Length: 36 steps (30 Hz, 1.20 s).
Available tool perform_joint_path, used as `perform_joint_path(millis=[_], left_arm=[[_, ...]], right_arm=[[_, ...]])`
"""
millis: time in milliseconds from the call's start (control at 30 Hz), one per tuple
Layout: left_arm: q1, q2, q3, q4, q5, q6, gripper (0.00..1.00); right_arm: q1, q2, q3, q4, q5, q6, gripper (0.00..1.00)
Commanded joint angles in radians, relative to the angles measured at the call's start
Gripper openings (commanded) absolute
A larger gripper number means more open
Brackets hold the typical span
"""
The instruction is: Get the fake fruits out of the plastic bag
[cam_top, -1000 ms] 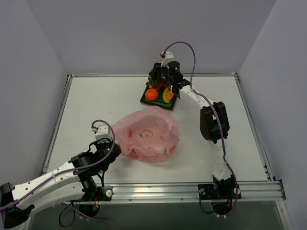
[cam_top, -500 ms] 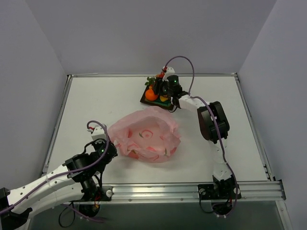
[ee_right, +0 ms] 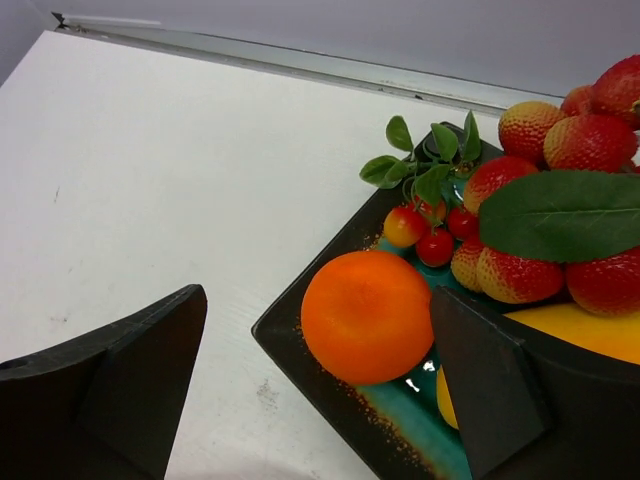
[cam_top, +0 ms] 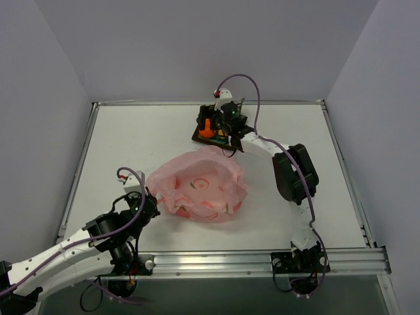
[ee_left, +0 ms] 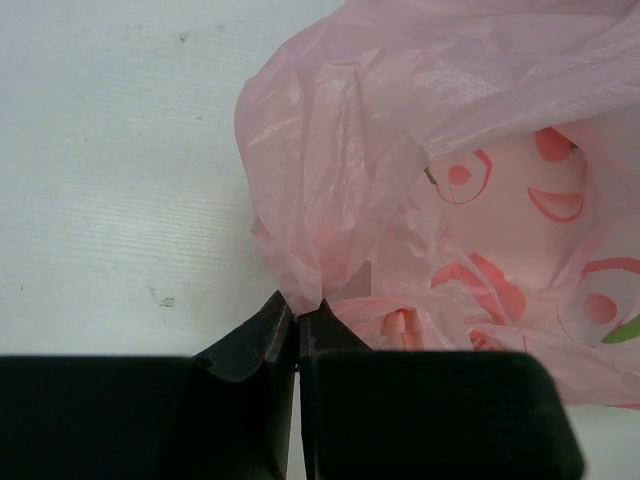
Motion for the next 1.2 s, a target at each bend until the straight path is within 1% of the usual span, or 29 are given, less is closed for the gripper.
perform_joint_path(millis=[0, 267, 433, 467, 533, 567, 600, 667, 700, 733, 767, 800, 833, 867, 933, 967, 1000, 1167], left_arm=[[0.006, -0.001, 0.007, 0.024, -0.003, 0.018, 0.02], [0.006, 0.003, 0.019, 0.047, -0.003, 0.047, 0.02], [0.006, 0.022, 0.018, 0.100, 0.025, 0.072, 0.02], [0.006, 0.029, 0.018, 0.111, 0.032, 0.074, 0.02], [0.006, 0.050, 0.013, 0.151, 0.063, 0.092, 0.02], [0.006, 0.056, 0.018, 0.160, 0.068, 0.098, 0.02], [0.006, 0.065, 0.022, 0.166, 0.072, 0.112, 0.02], [0.006, 0.065, 0.036, 0.173, 0.083, 0.132, 0.13], [0.006, 0.056, 0.056, 0.168, 0.085, 0.156, 0.27], [0.004, 0.050, 0.070, 0.160, 0.082, 0.167, 0.36], [0.004, 0.043, 0.082, 0.153, 0.080, 0.181, 0.47], [0.006, 0.026, 0.112, 0.138, 0.083, 0.213, 0.75], [0.004, 0.019, 0.131, 0.127, 0.089, 0.228, 0.94], [0.006, 0.013, 0.151, 0.118, 0.082, 0.244, 0.94], [0.004, -0.008, 0.211, 0.075, 0.074, 0.277, 0.94], [0.004, -0.016, 0.231, 0.062, 0.063, 0.296, 0.94], [0.004, -0.037, 0.251, 0.030, 0.051, 0.307, 0.94], [0.006, -0.115, 0.363, -0.041, -0.007, 0.365, 0.94]], right_arm=[[0.000, -0.115, -0.025, 0.055, 0.059, -0.005, 0.90], [0.004, -0.210, -0.085, 0.047, 0.097, 0.026, 0.99], [0.004, -0.290, -0.145, 0.037, 0.159, 0.040, 1.00], [0.003, -0.326, -0.161, 0.037, 0.168, 0.044, 1.00], [-0.005, -0.366, -0.221, 0.037, 0.183, 0.063, 1.00], [-0.017, -0.414, -0.244, 0.037, 0.183, 0.098, 1.00], [-0.023, -0.439, -0.296, 0.037, 0.186, 0.115, 1.00], [-0.032, -0.527, -0.350, 0.034, 0.209, 0.150, 1.00], [-0.035, -0.560, -0.406, 0.031, 0.222, 0.158, 1.00], [-0.035, -0.593, -0.434, 0.031, 0.246, 0.167, 1.00], [-0.035, -0.661, -0.459, 0.021, 0.255, 0.187, 1.00], [-0.035, -0.695, -0.485, 0.015, 0.274, 0.196, 1.00], [-0.037, -0.731, -0.528, 0.006, 0.306, 0.207, 1.00], [-0.035, -0.803, -0.548, -0.017, 0.321, 0.216, 1.00], [-0.038, -0.879, -0.603, -0.061, 0.360, 0.248, 1.00], [-0.040, -0.956, -0.619, -0.075, 0.393, 0.256, 1.00], [-0.040, -0.995, -0.635, -0.089, 0.409, 0.261, 1.00], [-0.046, -1.271, -0.701, -0.222, 0.491, 0.235, 1.00]])
